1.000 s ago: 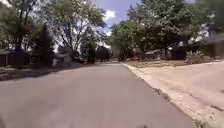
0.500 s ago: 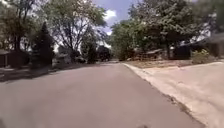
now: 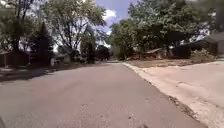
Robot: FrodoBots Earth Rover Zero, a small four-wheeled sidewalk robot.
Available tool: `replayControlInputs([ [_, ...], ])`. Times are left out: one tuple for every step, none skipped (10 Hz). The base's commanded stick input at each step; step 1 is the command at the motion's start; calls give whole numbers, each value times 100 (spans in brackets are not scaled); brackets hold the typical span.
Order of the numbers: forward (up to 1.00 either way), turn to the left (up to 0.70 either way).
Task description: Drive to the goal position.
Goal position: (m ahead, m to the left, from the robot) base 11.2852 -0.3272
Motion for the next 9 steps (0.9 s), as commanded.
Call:
replayControlInputs([
  [85, 0],
  [85, 0],
  [85, 0],
  [85, 0],
  [85, 0],
  [85, 0],
  [85, 0],
  [85, 0],
  [85, 0],
])
